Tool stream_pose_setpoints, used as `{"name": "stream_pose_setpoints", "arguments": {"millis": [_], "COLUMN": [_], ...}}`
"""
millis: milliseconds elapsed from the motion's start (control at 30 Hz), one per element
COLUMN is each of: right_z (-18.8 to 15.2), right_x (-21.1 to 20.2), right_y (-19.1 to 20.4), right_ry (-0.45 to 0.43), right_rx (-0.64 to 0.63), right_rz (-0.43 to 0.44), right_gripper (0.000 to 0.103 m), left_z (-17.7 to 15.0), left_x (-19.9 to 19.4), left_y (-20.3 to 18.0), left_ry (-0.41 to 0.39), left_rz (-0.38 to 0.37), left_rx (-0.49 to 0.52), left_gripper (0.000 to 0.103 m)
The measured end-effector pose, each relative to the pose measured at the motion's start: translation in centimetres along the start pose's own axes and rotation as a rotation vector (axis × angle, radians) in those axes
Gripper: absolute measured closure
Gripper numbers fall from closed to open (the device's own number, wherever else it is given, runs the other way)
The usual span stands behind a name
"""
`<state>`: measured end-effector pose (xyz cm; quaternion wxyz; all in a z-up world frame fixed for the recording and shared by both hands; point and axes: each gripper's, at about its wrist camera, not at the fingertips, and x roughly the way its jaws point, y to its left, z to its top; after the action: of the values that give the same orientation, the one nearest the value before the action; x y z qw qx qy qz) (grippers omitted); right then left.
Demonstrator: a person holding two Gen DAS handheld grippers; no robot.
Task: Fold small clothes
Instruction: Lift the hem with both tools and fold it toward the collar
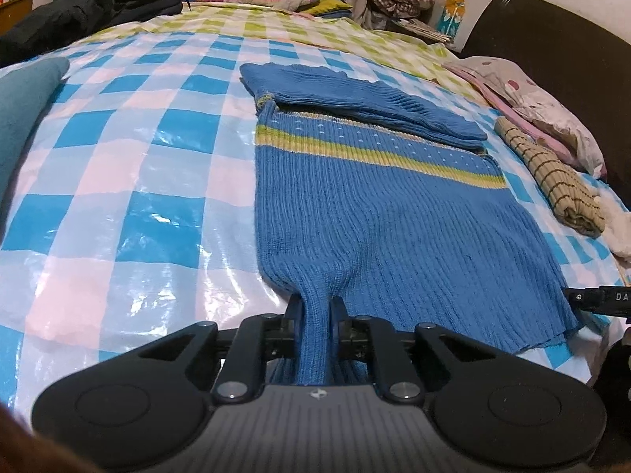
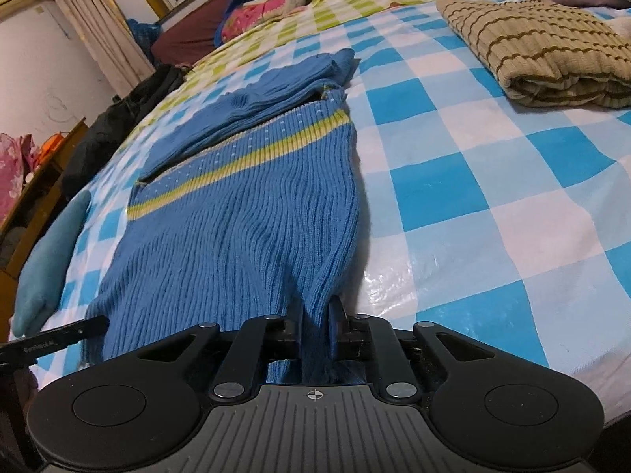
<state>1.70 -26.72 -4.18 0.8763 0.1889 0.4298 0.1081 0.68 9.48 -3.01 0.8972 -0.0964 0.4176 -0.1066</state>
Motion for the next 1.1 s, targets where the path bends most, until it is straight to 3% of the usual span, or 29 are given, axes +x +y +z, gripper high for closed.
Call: {"name": "stream_pose_setpoints", "arguments": {"millis": [333, 733, 867, 1100], "right_z": [1.1, 7.5, 10.5, 15.3], "right_x": [-0.5, -0.2, 1.0, 3.8], "right_y": [-0.3, 0.6, 1.1, 1.6], "right_ry": [-0.073, -0.244, -0.283, -0.339], "right_rx": [0.117, 0.267, 0.290, 0.290], "right_rz": [0.141, 0.352, 0.396, 0.397], "right_gripper": [0.095, 0.095, 0.095, 0.095], "left_z": [2.2, 8.8, 11.9, 16.5], "left_x": [-1.1, 0.2, 1.1, 3.9], "left_y": [0.3, 1.5, 2.1, 3.5], "left_ry": [-0.077, -0.216, -0.270, -0.323], "left_rz": [-0.092, -0.262, -0.272, -0.240], "left_rx": [-0.071, -0.233, -0.242, -0.238], "left_gripper": [0.089, 0.089, 0.089, 0.089]}}
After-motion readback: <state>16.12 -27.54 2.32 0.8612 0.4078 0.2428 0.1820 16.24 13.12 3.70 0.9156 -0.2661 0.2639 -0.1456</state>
